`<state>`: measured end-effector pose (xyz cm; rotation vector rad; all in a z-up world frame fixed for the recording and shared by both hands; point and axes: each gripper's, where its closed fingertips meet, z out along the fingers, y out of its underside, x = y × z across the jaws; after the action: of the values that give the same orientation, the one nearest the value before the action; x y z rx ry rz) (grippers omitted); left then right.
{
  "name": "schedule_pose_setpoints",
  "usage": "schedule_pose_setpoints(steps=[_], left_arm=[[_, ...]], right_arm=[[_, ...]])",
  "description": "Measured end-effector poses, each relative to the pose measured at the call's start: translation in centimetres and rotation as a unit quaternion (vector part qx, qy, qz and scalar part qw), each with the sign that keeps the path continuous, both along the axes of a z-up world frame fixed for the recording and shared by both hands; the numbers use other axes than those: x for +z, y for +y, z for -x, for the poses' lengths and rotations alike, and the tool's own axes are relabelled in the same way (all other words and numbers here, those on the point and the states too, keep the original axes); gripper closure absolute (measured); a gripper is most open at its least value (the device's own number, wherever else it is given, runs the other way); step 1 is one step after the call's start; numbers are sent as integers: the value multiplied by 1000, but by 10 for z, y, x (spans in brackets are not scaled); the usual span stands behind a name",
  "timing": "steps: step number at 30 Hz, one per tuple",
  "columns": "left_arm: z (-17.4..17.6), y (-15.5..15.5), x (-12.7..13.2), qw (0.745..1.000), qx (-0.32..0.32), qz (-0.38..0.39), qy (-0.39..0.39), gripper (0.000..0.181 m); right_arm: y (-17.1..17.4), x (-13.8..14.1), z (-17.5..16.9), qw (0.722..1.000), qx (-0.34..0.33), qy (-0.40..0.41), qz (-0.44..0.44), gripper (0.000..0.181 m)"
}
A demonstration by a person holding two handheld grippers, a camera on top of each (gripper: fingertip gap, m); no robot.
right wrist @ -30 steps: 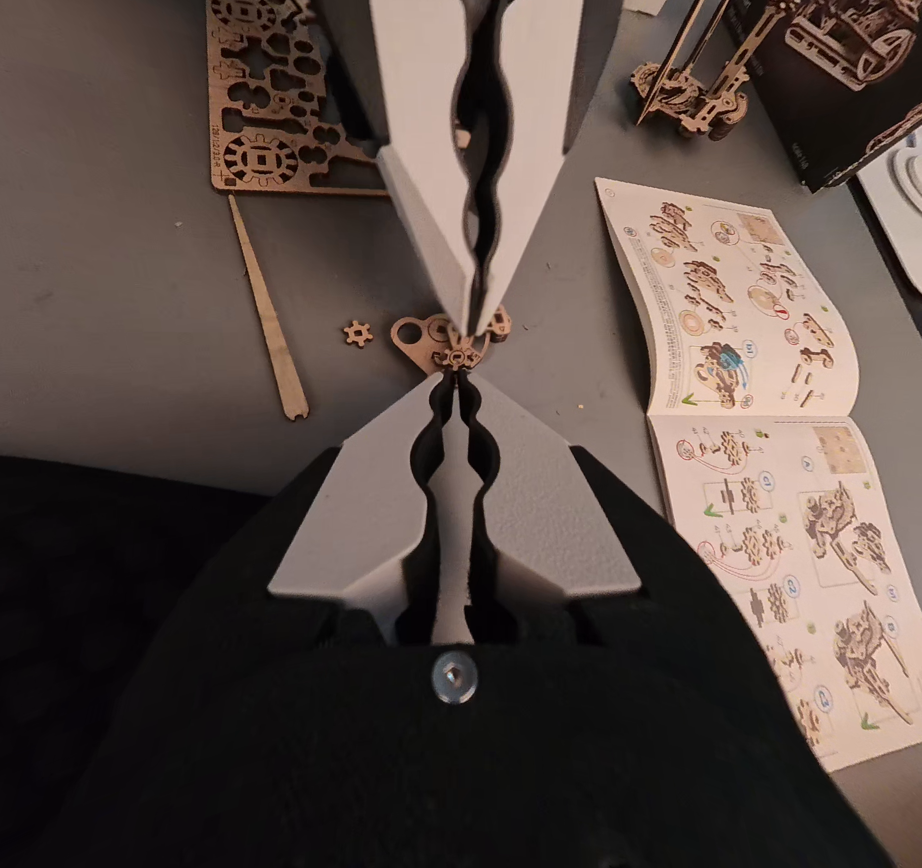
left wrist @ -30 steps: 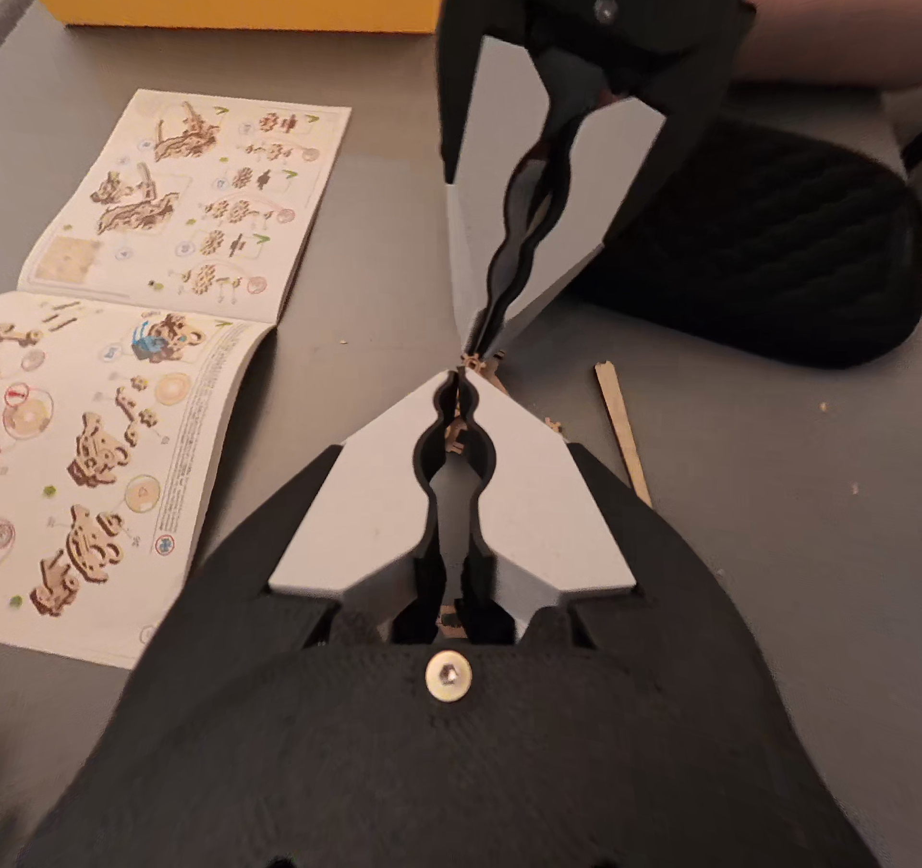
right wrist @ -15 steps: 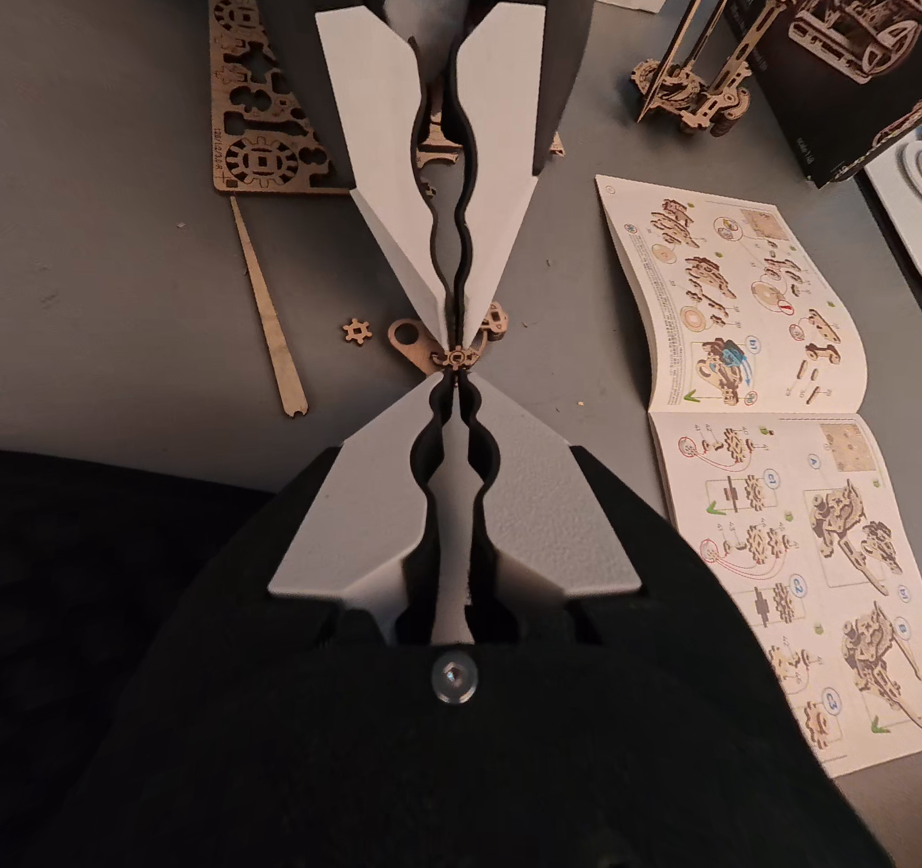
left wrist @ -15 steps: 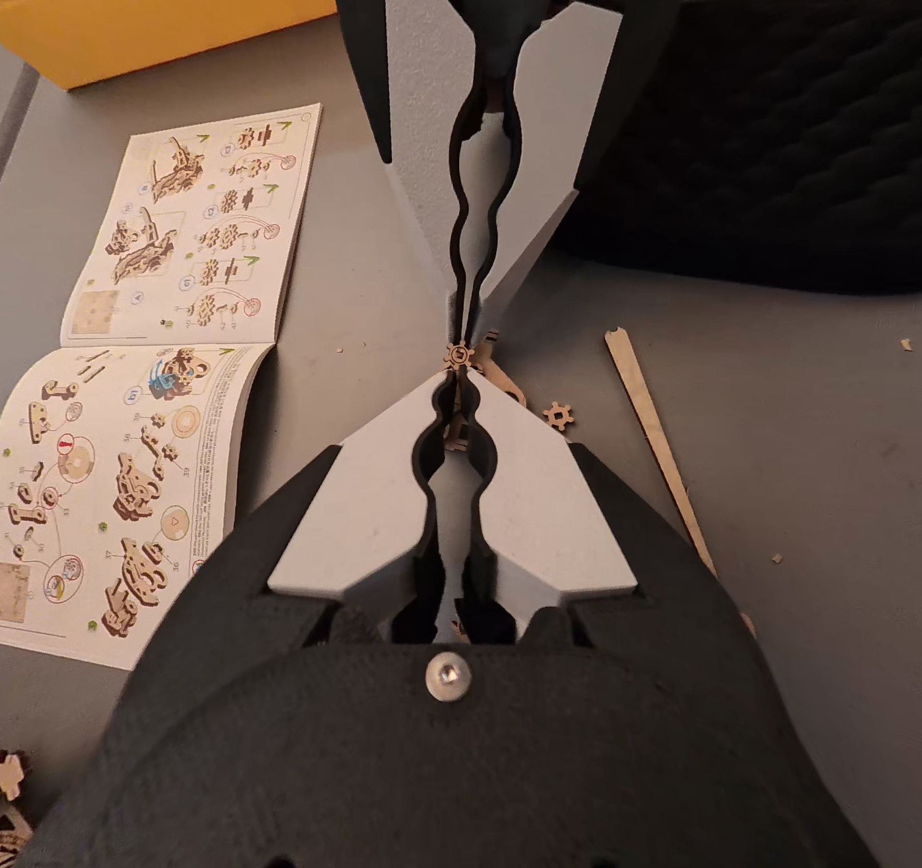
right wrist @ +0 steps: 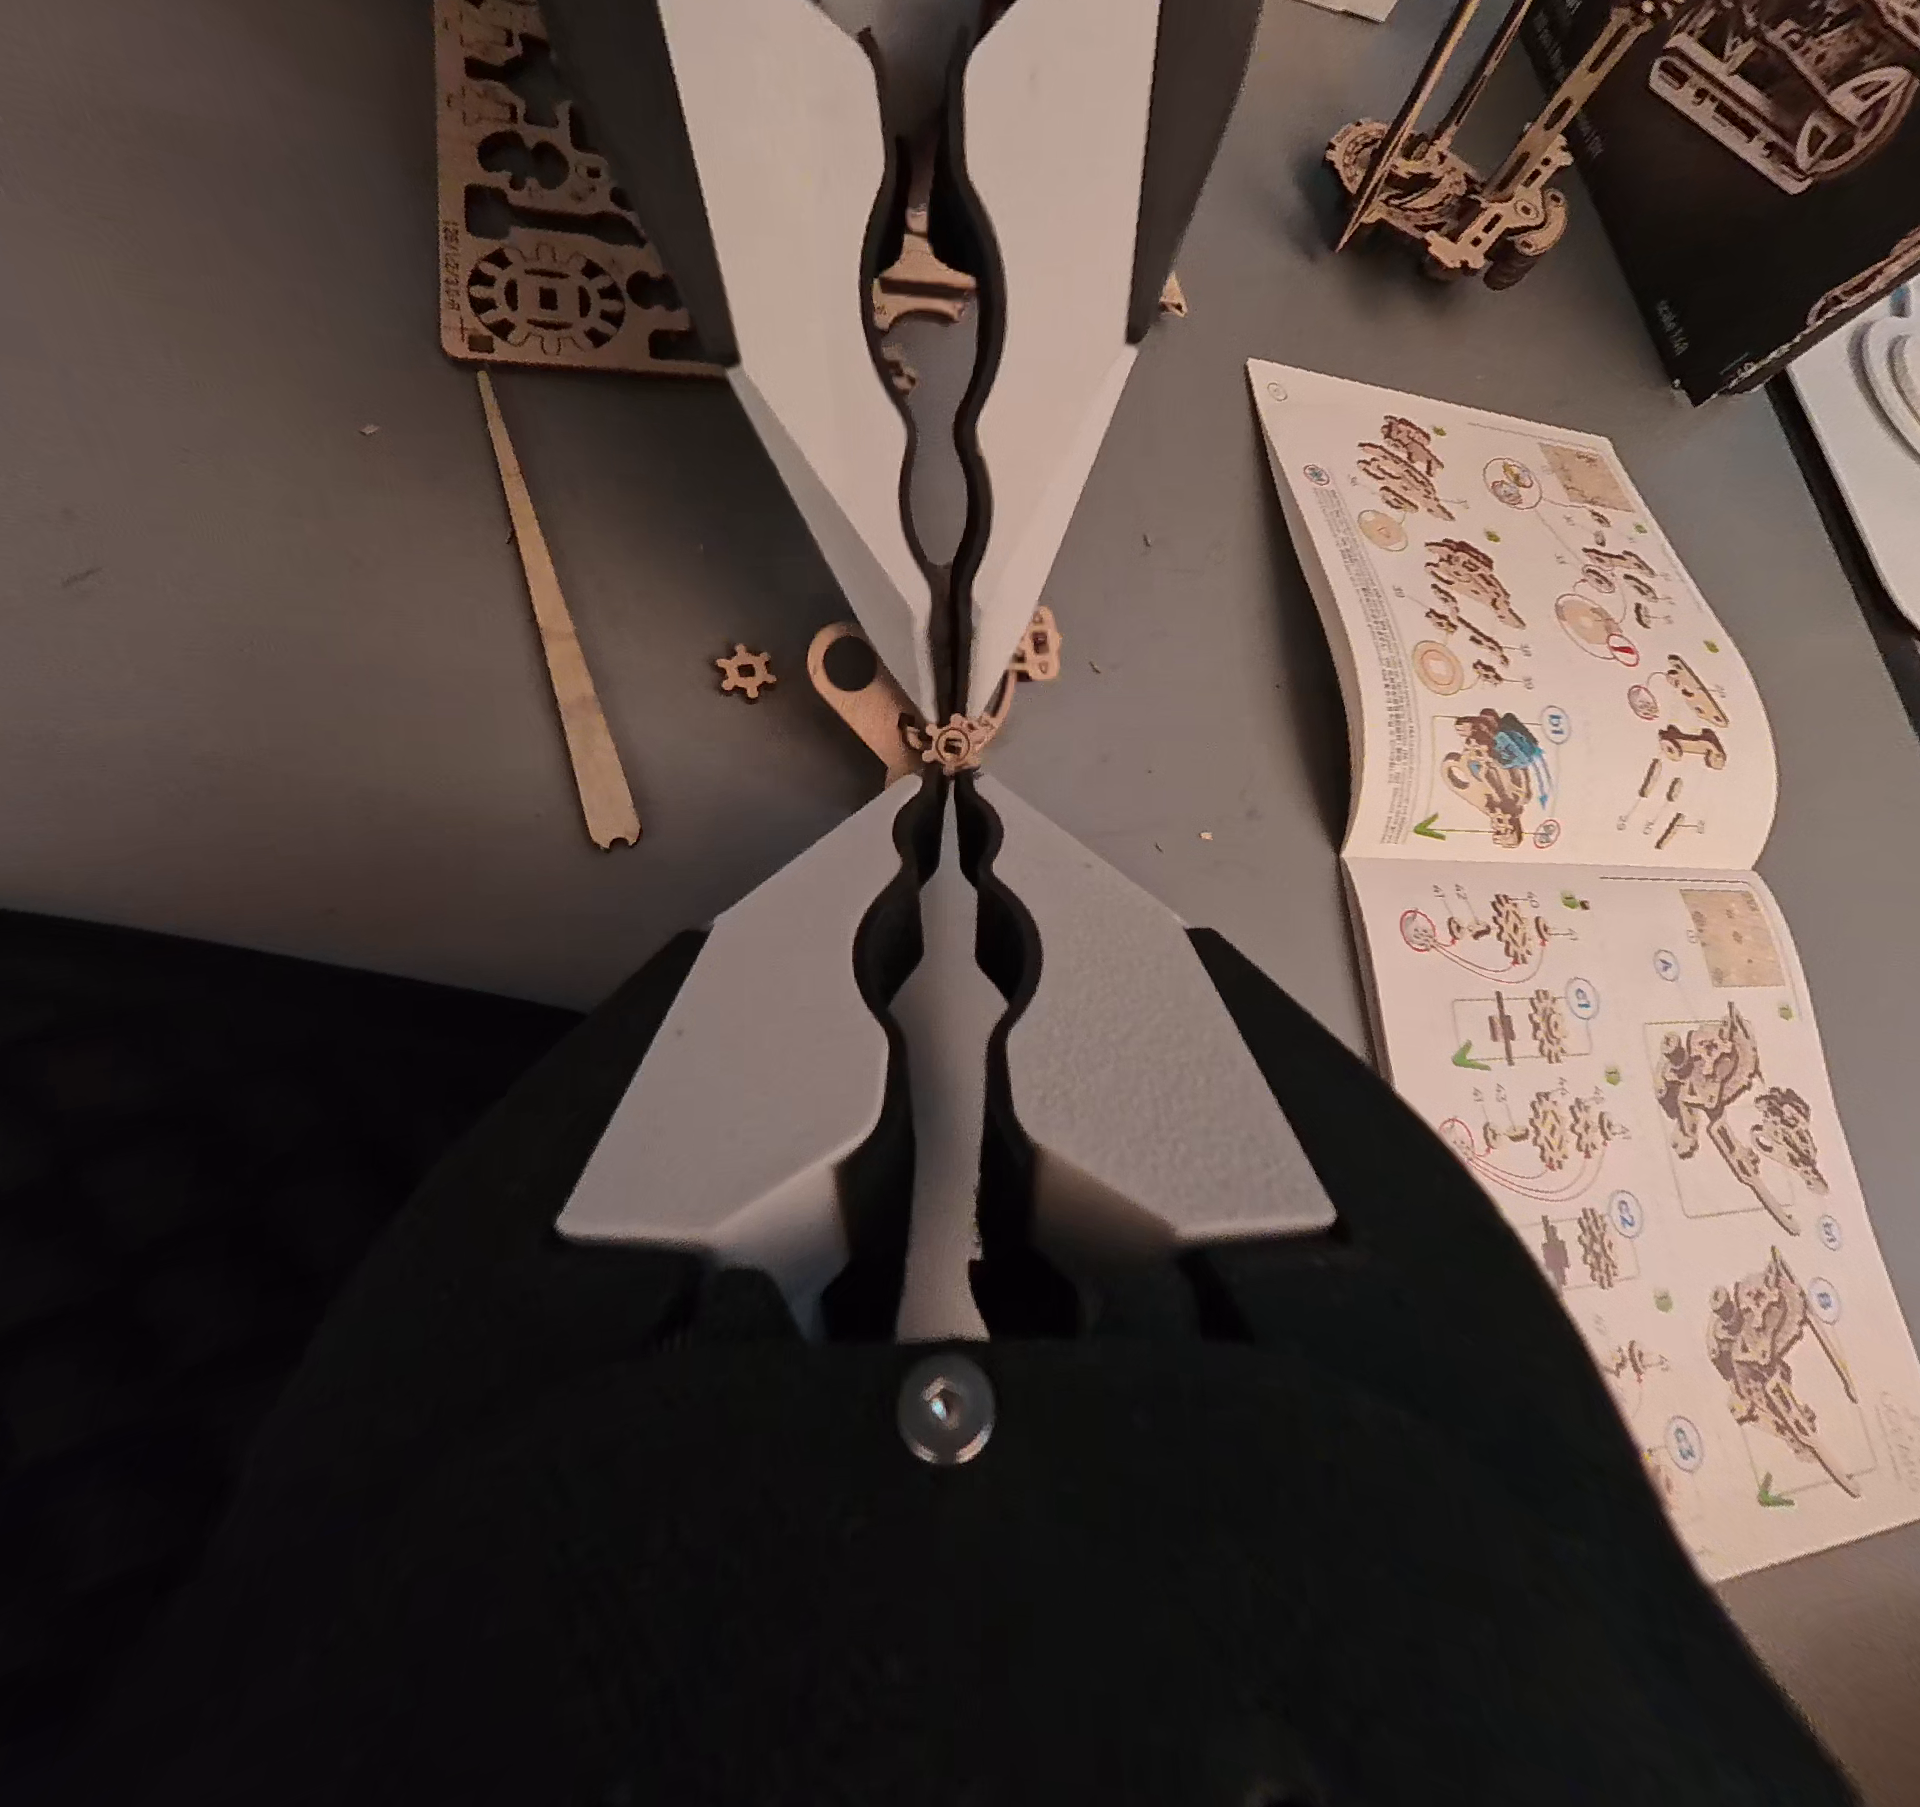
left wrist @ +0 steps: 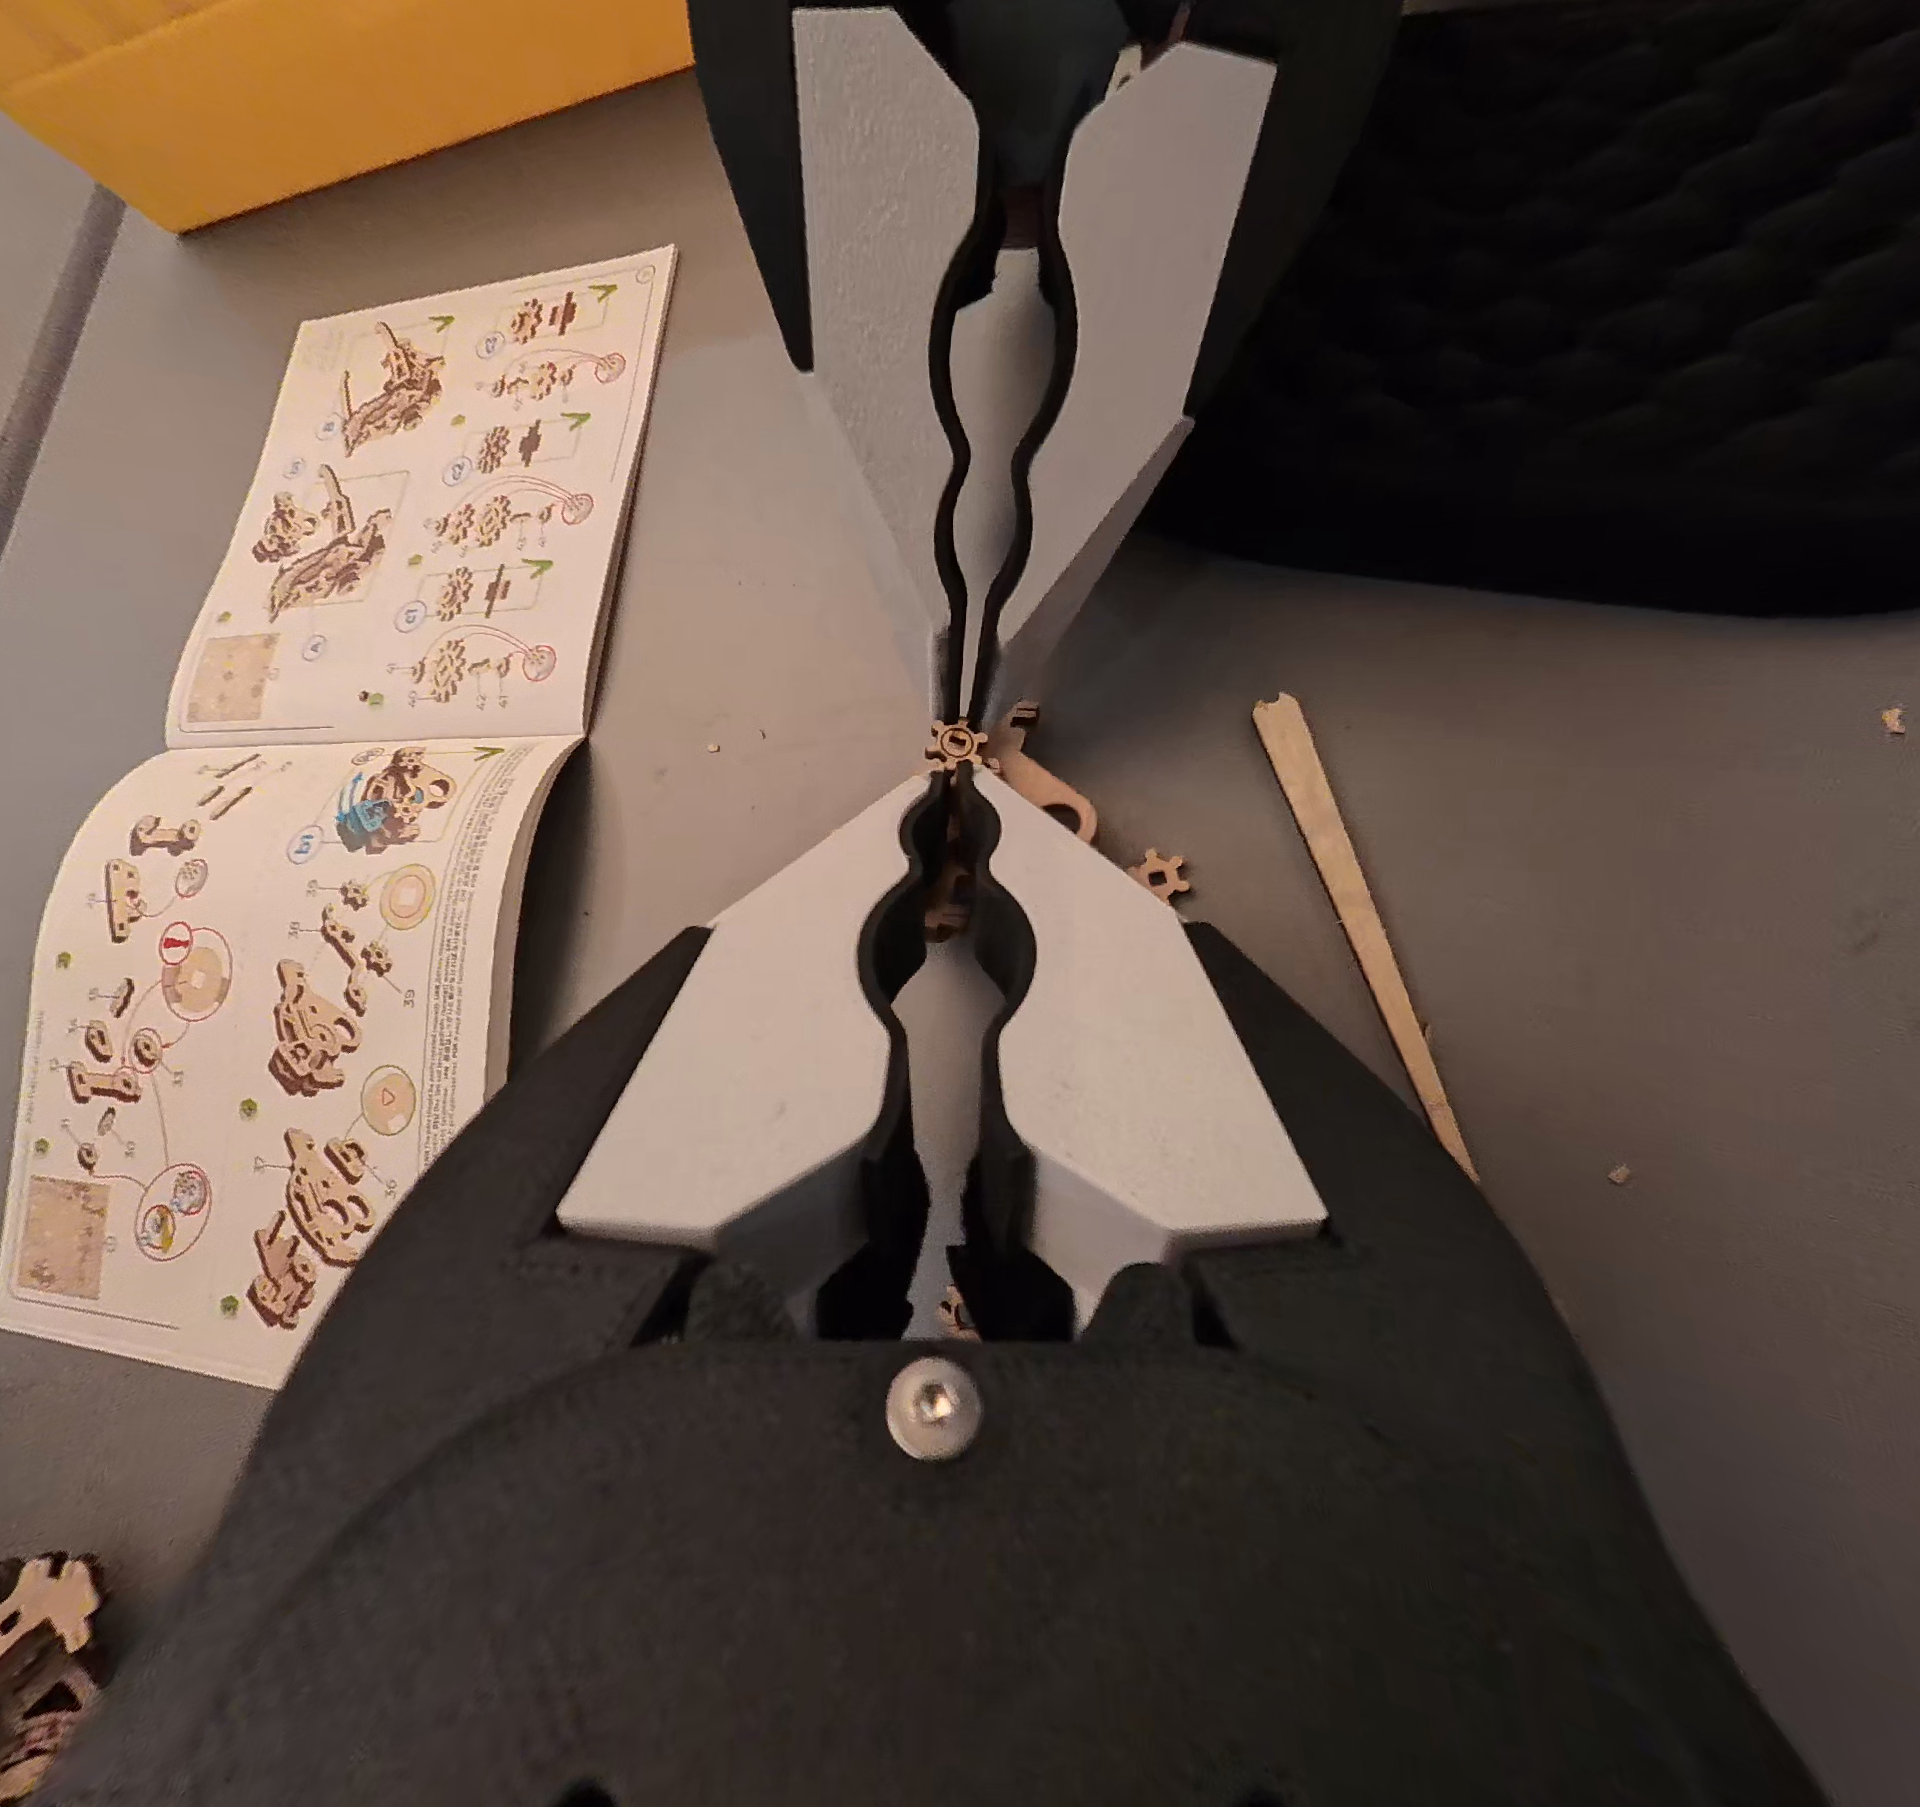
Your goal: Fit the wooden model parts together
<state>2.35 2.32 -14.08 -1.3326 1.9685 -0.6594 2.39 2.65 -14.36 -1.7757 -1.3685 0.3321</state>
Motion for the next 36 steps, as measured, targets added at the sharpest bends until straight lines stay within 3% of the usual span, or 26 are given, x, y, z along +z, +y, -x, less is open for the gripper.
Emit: schedule_pose_setpoints(steps=[11,19,28,36], left_arm=[[6,-1,3,1000,1,10,-3,181],[17,4,18,999,10,39,-29,181],[25,-4,-3,999,-2,46,22,181],[41,25,30,995,59,67,-38,172]], right_arm=[[-3,5,2,1000,10,-5,-24,173],[1,15,-6,999,-6,40,-10,173],[4,-8,-11,998,-23,19,48,172],[6,-13,-10,996,-24,36,77,171]])
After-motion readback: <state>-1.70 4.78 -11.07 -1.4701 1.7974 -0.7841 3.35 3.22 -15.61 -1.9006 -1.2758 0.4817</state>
